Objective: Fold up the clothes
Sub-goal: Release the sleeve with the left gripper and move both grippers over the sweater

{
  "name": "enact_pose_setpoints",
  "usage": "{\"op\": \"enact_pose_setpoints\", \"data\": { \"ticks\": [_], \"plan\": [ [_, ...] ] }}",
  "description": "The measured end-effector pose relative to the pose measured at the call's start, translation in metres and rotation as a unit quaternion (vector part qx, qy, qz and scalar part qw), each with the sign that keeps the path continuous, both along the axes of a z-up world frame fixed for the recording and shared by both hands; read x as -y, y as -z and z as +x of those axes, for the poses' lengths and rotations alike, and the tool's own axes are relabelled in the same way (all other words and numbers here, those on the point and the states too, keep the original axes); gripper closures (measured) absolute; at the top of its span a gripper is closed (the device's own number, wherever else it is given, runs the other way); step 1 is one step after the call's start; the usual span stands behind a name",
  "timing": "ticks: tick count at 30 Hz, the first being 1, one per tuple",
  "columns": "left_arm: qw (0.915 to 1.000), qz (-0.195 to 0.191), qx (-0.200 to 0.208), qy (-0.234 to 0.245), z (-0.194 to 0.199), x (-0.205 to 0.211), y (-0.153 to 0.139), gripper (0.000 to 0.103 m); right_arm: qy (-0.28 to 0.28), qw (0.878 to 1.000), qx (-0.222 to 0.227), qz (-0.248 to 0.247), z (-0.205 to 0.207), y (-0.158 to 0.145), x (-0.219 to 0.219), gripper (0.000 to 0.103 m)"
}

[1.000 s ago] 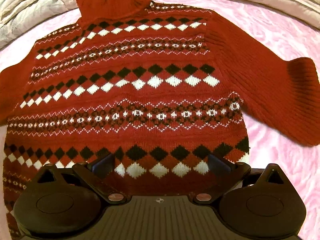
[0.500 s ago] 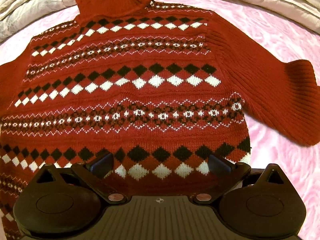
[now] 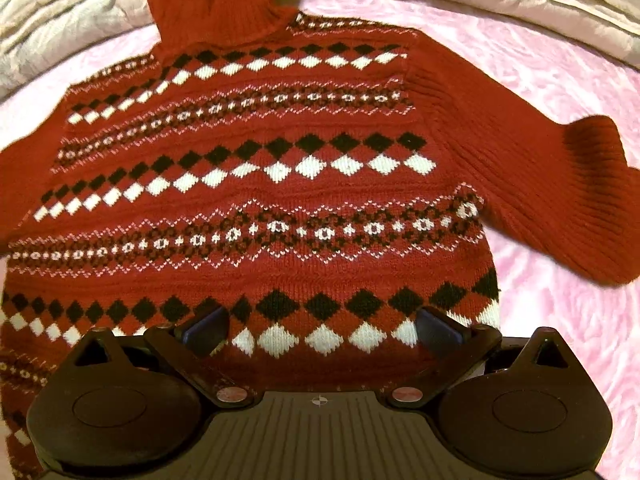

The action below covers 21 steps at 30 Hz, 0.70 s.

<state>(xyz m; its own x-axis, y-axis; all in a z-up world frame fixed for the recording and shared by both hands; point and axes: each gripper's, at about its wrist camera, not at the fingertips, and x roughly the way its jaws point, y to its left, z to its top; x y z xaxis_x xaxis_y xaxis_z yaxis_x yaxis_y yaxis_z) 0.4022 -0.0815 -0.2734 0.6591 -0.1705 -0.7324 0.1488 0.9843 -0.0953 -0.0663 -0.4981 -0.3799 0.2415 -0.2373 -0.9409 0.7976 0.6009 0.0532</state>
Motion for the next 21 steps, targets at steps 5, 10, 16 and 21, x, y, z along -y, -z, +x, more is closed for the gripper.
{"op": "enact_pose_setpoints", "data": {
  "ticks": [5,10,16,21],
  "plan": [
    [0.999,0.007,-0.026,-0.034,-0.05,0.001,-0.005,0.076,0.057,0.996,0.061,-0.001,-0.051,-0.018,0.011,0.0],
    [0.9948,-0.029,-0.097,0.004,-0.127,0.034,-0.004,0.076,0.163,0.979,0.122,-0.013,-0.148,-0.035,0.055,0.001],
    [0.9804,-0.102,-0.159,0.055,-0.226,0.106,-0.001,0.076,0.314,0.93,0.188,-0.024,-0.299,-0.047,0.13,0.021],
    [0.9734,-0.124,-0.169,0.092,-0.291,0.159,-0.005,0.076,0.389,0.884,0.258,-0.031,-0.382,-0.048,0.205,0.021]
  ]
}}
